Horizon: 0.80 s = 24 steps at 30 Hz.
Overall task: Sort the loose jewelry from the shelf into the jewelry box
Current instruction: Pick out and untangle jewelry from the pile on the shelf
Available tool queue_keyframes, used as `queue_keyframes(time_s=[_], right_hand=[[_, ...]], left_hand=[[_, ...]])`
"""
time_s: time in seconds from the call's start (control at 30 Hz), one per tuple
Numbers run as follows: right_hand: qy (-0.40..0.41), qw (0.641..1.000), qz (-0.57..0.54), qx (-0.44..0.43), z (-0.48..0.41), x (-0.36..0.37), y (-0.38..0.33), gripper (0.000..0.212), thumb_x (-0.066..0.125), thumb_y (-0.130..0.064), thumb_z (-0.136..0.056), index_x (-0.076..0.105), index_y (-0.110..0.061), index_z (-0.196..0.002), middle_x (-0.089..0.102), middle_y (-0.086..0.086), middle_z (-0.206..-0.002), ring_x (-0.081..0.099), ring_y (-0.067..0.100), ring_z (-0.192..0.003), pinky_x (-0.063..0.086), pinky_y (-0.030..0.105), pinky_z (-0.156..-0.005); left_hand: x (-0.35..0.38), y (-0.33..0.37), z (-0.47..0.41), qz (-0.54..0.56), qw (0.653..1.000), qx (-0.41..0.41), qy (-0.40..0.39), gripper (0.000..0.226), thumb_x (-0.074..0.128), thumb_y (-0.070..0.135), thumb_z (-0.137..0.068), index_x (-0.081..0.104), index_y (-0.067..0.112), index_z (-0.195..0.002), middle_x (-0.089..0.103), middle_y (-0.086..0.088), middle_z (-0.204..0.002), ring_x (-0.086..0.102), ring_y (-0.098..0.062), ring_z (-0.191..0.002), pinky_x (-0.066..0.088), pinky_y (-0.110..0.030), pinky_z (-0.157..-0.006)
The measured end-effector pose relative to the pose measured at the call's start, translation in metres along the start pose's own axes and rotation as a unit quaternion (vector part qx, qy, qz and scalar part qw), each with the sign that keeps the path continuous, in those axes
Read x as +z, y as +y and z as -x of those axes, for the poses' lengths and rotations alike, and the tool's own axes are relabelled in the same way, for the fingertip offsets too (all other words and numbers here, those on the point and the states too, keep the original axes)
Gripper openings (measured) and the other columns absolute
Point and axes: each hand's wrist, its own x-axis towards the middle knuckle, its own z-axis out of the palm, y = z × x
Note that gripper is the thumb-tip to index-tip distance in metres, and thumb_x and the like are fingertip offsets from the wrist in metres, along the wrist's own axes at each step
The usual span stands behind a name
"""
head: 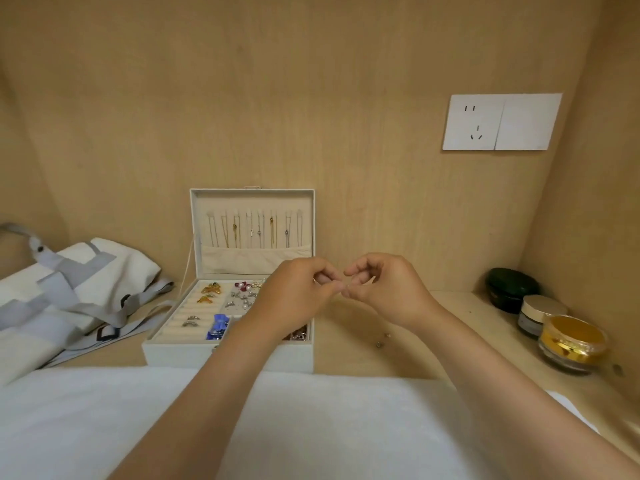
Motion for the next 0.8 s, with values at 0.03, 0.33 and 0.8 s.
queue_keyframes(time_s=[0.03, 0.33, 0.8], right_hand=[[0.009, 1.000, 0.008, -0.007, -0.006, 0.005, -0.005, 0.017, 0.084, -0.010, -0.075, 0.072, -0.016, -0.086, 0.067, -0.008, -0.065, 0.054, -0.006, -0.050, 0.039, 0.008, -0.053], [0.007, 0.992, 0.098, -0.083, -0.058, 0.041, -0.041, 0.009, 0.084, -0.018, -0.078, 0.079, -0.026, -0.080, 0.071, -0.015, -0.072, 0.058, -0.011, -0.062, 0.041, 0.007, -0.061], [0.021, 0.999, 0.028, -0.040, -0.077, 0.082, -0.015, 0.010, 0.083, -0.014, -0.078, 0.080, -0.022, -0.084, 0.076, -0.007, -0.079, 0.072, 0.006, -0.080, 0.059, 0.029, -0.082]], left_hand=[[-0.007, -0.003, -0.004, 0.012, 1.000, 0.000, -0.005, 0.003, 0.075, 0.036, -0.083, 0.073, 0.034, -0.084, 0.069, 0.015, -0.078, 0.062, -0.004, -0.069, 0.054, -0.031, -0.071], [-0.046, -0.043, -0.035, 0.035, 0.999, 0.001, 0.021, 0.005, 0.073, 0.036, -0.087, 0.073, 0.033, -0.083, 0.070, 0.013, -0.078, 0.065, -0.005, -0.074, 0.055, -0.030, -0.071], [-0.041, -0.085, -0.044, 0.128, 0.989, -0.068, 0.002, 0.011, 0.071, 0.029, -0.088, 0.077, 0.029, -0.078, 0.075, 0.008, -0.077, 0.071, -0.020, -0.078, 0.060, -0.039, -0.069]])
